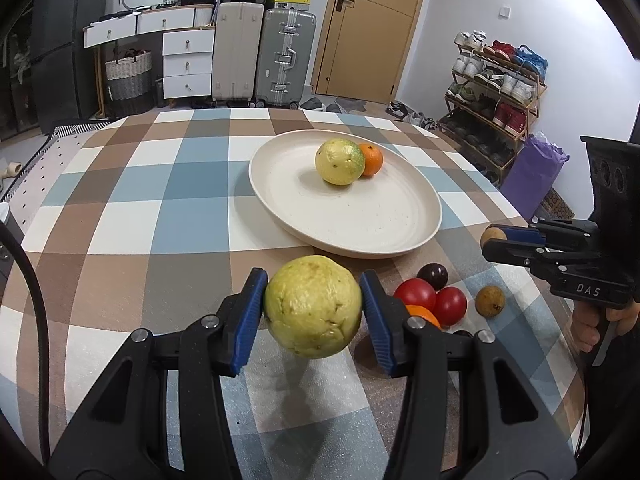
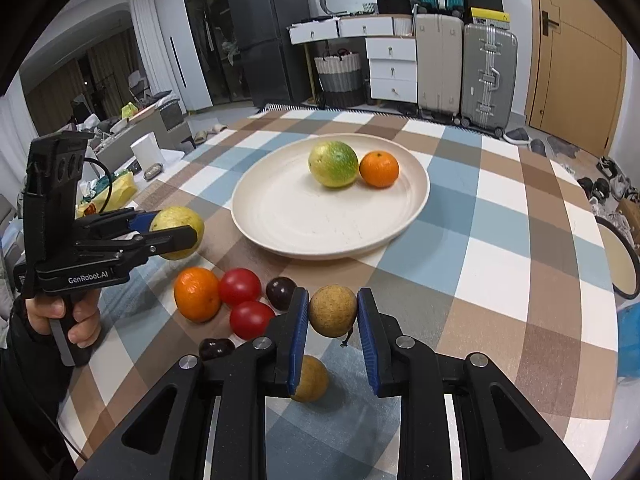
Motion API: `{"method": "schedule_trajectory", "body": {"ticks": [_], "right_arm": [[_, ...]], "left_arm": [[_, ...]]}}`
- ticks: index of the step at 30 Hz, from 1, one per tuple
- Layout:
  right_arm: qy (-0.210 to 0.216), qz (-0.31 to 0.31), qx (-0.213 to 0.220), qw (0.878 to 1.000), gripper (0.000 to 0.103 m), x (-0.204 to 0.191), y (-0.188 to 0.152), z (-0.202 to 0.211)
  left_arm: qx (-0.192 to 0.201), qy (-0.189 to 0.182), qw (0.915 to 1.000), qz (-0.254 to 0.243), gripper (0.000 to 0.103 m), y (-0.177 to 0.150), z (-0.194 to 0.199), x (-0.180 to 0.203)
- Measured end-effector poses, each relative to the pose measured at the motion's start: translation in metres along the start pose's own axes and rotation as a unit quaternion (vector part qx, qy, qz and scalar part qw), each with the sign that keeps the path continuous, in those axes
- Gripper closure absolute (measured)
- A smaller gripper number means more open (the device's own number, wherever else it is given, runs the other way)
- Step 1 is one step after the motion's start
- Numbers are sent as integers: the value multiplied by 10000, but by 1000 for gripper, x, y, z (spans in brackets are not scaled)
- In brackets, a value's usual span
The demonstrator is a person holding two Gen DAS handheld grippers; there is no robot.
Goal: Organize fruits
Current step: 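Close the right gripper on the small brown fruit while the left gripper lifts the yellow fruit, then place the brown fruit on the plate with the right gripper while the left gripper places the yellow fruit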
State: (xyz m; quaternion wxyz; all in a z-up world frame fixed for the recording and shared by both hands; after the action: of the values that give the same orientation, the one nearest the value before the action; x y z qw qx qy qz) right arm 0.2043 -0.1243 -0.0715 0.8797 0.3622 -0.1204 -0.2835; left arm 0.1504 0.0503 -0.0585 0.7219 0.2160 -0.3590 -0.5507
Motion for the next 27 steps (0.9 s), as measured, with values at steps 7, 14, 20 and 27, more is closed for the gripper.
{"method": "schedule_trajectory", "body": {"ticks": [7, 14, 20, 27], "right_arm": [[89, -202, 412, 9989, 78, 3, 7, 8], [145, -485, 928, 9944, 78, 8, 16, 18], [148, -632, 1106, 9917, 78, 14, 19, 20], [201, -721, 1191, 9901, 78, 15, 22, 17]], "left_arm": [[211, 22, 9998, 0, 58, 6, 4, 3], [404, 71, 9992, 11, 58, 15, 5, 10], [525, 100, 9986, -9, 58, 24, 4, 20], [586, 105, 9982, -40, 58, 32, 0, 28]]}}
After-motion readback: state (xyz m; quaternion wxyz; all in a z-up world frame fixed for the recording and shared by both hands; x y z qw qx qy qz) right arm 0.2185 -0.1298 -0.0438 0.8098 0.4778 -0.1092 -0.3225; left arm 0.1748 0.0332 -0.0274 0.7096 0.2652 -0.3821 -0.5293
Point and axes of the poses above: each gripper's, at about its wrist camera, not at the fingertips, and z roughly against the way its jaws point, x to its right, y to its top, the point moved 5 cm from there along -z, roughly the way its jaws point, and after that the axes turned 7 degrees about z, right-handed, at the moved point
